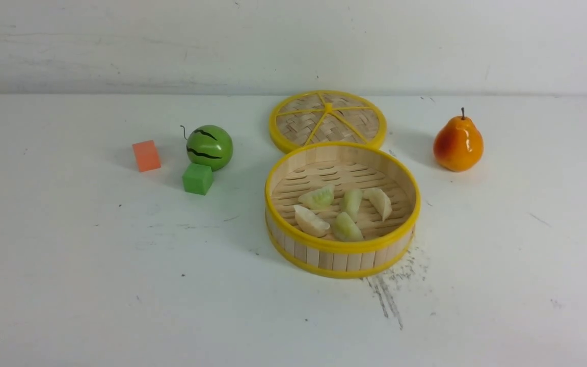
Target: Put the dumplings into the steamer on the white table.
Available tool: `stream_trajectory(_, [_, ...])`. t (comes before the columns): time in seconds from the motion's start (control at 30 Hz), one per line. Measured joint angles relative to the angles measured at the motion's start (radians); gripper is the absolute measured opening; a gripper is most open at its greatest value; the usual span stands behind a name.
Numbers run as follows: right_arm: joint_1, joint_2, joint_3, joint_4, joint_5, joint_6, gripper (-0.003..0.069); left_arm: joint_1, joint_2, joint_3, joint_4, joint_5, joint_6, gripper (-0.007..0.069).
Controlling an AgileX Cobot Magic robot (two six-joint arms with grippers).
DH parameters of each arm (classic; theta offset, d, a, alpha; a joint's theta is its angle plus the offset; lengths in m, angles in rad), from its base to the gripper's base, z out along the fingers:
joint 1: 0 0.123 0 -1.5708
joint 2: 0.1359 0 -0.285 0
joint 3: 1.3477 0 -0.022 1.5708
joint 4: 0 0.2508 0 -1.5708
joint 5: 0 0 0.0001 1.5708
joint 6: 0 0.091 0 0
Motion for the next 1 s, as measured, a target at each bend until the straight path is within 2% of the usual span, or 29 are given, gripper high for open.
stream_trajectory(0.03, [-0.021,-0.017,0.025,-0.014,0.000,0.011,-0.0005,0.000,0.000,0.000,0.000,0.000,0.000,0.0154])
stream_trajectory(0.07, [-0.093,-0.075,0.073,-0.048,0.006,0.039,-0.0005,0.000,0.000,0.000,0.000,0.000,0.000,0.0154])
stream_trajectory(0.17, [-0.212,-0.157,0.168,-0.105,0.030,0.124,-0.0005,0.000,0.000,0.000,0.000,0.000,0.000,0.0155])
stream_trajectory(0.27, [-0.280,-0.171,0.232,-0.131,0.056,0.192,-0.0005,0.000,0.000,0.000,0.000,-0.001,0.000,0.0155])
stream_trajectory(0.43, [-0.305,-0.171,0.306,-0.137,0.076,0.236,-0.0005,0.000,0.000,0.000,0.001,-0.002,0.000,0.0157])
stream_trajectory(1.0, [-0.305,-0.171,0.302,-0.163,0.142,0.236,-0.0001,0.000,0.000,0.000,0.001,-0.002,0.000,0.0157])
